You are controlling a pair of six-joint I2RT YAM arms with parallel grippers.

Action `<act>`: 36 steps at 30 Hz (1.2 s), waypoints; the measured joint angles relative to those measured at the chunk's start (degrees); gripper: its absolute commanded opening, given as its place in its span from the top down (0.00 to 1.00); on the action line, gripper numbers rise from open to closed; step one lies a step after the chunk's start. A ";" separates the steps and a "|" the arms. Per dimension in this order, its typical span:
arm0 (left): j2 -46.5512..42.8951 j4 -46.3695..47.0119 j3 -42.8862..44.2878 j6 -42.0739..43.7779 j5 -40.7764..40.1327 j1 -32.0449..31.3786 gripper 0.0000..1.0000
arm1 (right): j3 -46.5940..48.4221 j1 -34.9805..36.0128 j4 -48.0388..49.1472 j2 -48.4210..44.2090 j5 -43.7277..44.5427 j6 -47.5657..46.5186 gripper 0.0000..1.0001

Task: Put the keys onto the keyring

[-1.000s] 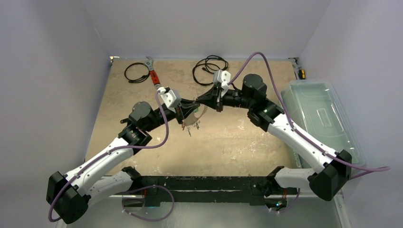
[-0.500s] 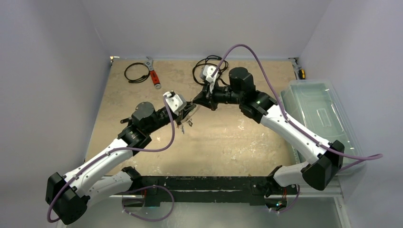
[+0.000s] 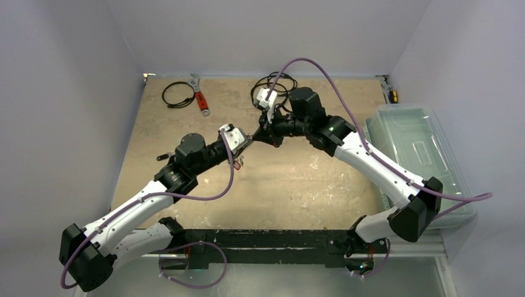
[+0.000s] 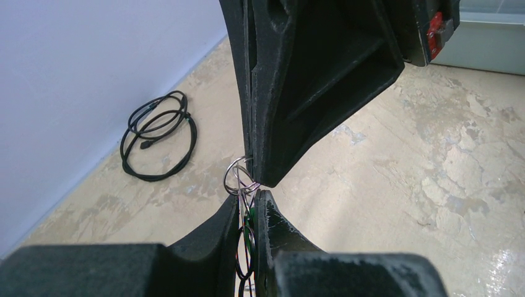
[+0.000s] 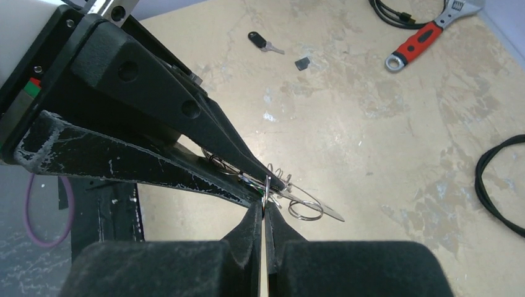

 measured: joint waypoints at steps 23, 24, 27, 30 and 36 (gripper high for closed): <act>-0.11 0.42 -0.83 8.63 -5.99 -3.15 1.00 | 12.63 0.48 -13.92 7.52 1.01 2.12 0.53; -0.13 0.90 -0.83 8.35 -6.08 -3.15 1.00 | 11.10 0.55 -12.00 6.51 1.22 3.04 0.50; -0.15 2.93 -0.83 5.53 -6.19 -2.95 1.00 | 1.62 0.55 -1.70 -0.33 1.62 6.58 0.46; -0.09 5.86 -0.83 1.03 -5.25 -2.82 1.00 | -7.06 0.55 8.52 -8.39 2.78 8.74 0.45; 0.72 13.00 -0.83 -10.16 0.42 0.11 1.00 | -19.39 0.55 26.86 -20.31 2.84 8.48 0.46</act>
